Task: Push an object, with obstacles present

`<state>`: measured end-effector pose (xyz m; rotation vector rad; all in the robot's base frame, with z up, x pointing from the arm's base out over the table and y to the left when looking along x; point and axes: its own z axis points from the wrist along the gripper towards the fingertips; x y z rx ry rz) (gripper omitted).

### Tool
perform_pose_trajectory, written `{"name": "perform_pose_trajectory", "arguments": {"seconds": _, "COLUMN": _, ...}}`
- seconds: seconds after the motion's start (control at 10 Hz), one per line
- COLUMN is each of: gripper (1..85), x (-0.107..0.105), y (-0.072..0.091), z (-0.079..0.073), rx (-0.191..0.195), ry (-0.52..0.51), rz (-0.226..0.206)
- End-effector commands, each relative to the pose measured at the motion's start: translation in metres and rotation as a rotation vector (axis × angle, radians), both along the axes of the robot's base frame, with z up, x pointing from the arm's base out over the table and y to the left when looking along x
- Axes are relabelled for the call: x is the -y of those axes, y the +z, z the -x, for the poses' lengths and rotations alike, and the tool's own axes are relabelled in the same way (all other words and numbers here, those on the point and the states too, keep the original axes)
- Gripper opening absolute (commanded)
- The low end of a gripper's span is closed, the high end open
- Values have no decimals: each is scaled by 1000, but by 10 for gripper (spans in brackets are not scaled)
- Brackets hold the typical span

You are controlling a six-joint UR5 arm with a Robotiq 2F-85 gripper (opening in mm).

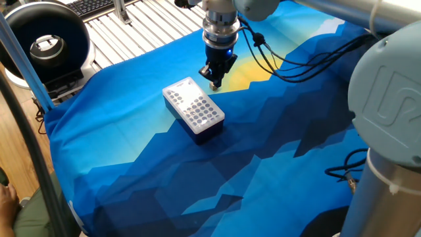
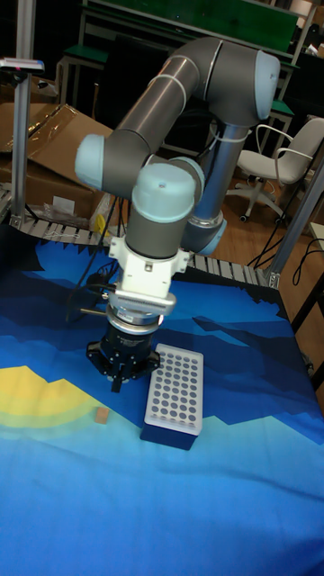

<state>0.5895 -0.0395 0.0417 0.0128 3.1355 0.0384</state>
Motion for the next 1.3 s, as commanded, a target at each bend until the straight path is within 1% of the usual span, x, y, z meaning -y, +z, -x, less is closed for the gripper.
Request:
{"name": "perform_pose_trajectory", "arguments": {"seconds": 0.0, "gripper": 10, "x": 27, "y": -19, "z": 1, "rx": 6, "ry": -7, "rz": -44}}
{"name": "perform_pose_trajectory", "arguments": {"seconds": 0.1, "gripper": 10, "x": 32, "y": -28, "z": 0, "rx": 6, "ry": -11, "rz": -33}}
{"name": "perform_pose_trajectory", "arguments": {"seconds": 0.2, "gripper": 10, "x": 33, "y": -31, "z": 0, "rx": 9, "ry": -11, "rz": -26}}
{"name": "perform_pose_trajectory", "arguments": {"seconds": 0.5, "gripper": 10, "x": 17, "y": -39, "z": 2, "rx": 23, "ry": -33, "rz": -28}}
{"name": "perform_pose_trajectory", "arguments": {"seconds": 0.8, "gripper": 10, "x": 9, "y": -38, "z": 1, "rx": 26, "ry": -35, "rz": -28}}
{"name": "perform_pose_trajectory", "arguments": {"seconds": 1.1, "gripper": 10, "x": 13, "y": -41, "z": -7, "rx": 35, "ry": -18, "rz": -18}}
{"name": "perform_pose_trajectory", "arguments": {"seconds": 1.2, "gripper": 10, "x": 13, "y": -40, "z": -9, "rx": 29, "ry": -18, "rz": -17}}
